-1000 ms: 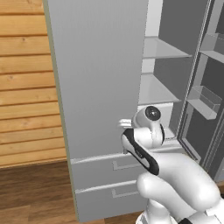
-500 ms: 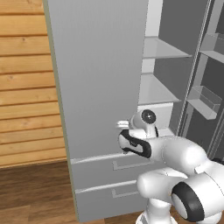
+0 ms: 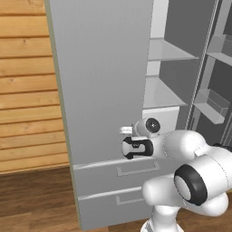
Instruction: Grab a lemon wedge from the fridge and one ice cube from the ice bowl, and put them in the glass of lemonade.
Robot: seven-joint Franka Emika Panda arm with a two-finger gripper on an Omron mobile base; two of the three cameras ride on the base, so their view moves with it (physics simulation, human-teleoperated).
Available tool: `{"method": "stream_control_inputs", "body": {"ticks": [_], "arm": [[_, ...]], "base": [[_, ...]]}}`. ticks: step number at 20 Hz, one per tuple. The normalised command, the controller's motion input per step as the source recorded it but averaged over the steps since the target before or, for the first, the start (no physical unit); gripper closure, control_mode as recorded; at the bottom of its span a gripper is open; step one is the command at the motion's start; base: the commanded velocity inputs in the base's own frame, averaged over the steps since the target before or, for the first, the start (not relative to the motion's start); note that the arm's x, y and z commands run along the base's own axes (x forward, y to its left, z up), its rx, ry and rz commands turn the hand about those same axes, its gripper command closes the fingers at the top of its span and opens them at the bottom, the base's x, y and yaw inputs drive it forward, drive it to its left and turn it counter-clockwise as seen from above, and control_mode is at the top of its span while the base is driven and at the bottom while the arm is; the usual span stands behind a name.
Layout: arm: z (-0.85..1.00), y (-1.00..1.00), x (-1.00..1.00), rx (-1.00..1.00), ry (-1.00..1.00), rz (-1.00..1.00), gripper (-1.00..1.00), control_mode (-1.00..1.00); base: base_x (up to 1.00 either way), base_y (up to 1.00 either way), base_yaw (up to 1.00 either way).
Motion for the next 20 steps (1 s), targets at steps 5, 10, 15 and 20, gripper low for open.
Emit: {"method": "stream_control_inputs", "body": {"ticks": [5,10,15,20], "arm": [[-0.12,0.0,0.58,0.0,0.02,0.0,1.0,-1.0],[0.03,0.06,0.23,0.0,0.12,0.0,1.0,-1.0],[0.0,0.1,0.13,0.0,0.11,-0.11,1.0,-1.0],[0.0,0.29,-0.6,0.0,0.23,-0.17,1.0,-1.0]], "base": [[0.0,0.0,0.0],[0.0,0.0,0.0],[0.0,0.0,0.0],[0.0,0.0,0.0]]}}
